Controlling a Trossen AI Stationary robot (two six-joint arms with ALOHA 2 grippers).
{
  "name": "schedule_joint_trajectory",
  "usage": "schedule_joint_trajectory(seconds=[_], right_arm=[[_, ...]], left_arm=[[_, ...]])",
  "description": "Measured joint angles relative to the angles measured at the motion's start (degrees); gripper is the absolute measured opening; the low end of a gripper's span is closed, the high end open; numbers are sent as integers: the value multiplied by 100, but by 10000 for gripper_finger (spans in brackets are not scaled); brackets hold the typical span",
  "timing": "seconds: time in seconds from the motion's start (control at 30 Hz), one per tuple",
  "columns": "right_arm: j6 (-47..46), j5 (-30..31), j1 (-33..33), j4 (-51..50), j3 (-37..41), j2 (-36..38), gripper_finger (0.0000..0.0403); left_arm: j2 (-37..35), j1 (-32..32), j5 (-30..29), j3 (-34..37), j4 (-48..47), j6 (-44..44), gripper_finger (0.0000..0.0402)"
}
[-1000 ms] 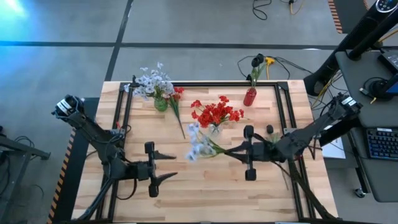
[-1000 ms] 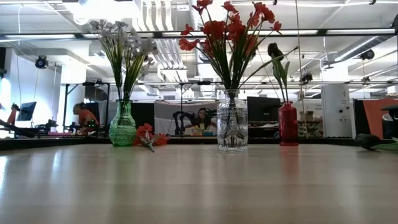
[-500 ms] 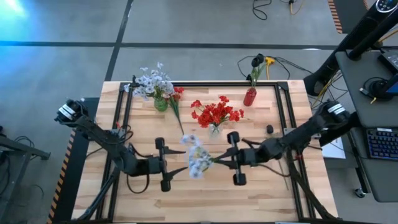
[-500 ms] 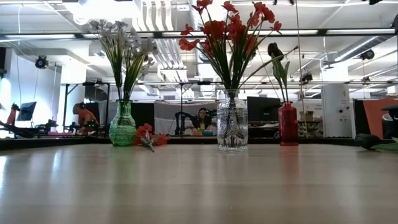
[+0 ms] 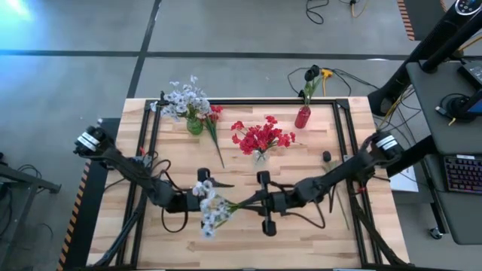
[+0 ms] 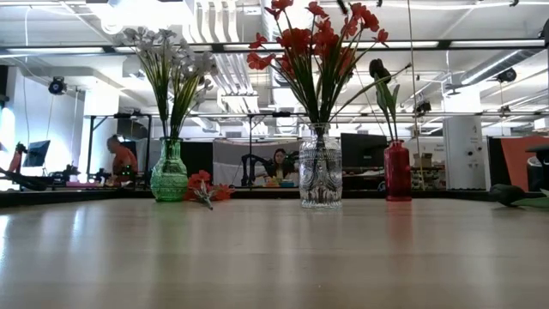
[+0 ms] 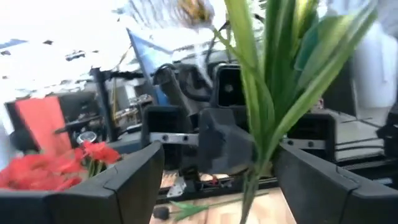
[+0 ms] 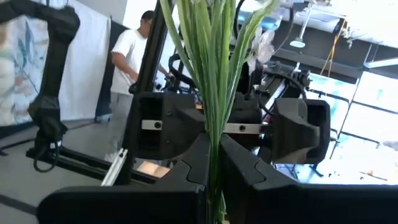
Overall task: Sort flowers into vase by color
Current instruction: Put the white flower into the green vase
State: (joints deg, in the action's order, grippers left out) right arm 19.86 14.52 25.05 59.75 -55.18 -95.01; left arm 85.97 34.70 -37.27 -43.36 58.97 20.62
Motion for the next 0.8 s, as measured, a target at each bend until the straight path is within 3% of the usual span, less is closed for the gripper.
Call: schedule_joint_trajectory(seconds=[0.17,0.4,0.8], right_arm=[[128,127,-68,-415,-328,-307,18],[209,203,-108,-726,-646,-540,18],[198,254,-115,-803,-629,-517,29]], left_arm=[[143,-2,667,1,360,218,277],[155,-4,605,1,443,289,252],[142,0,157,1,402,263,109]])
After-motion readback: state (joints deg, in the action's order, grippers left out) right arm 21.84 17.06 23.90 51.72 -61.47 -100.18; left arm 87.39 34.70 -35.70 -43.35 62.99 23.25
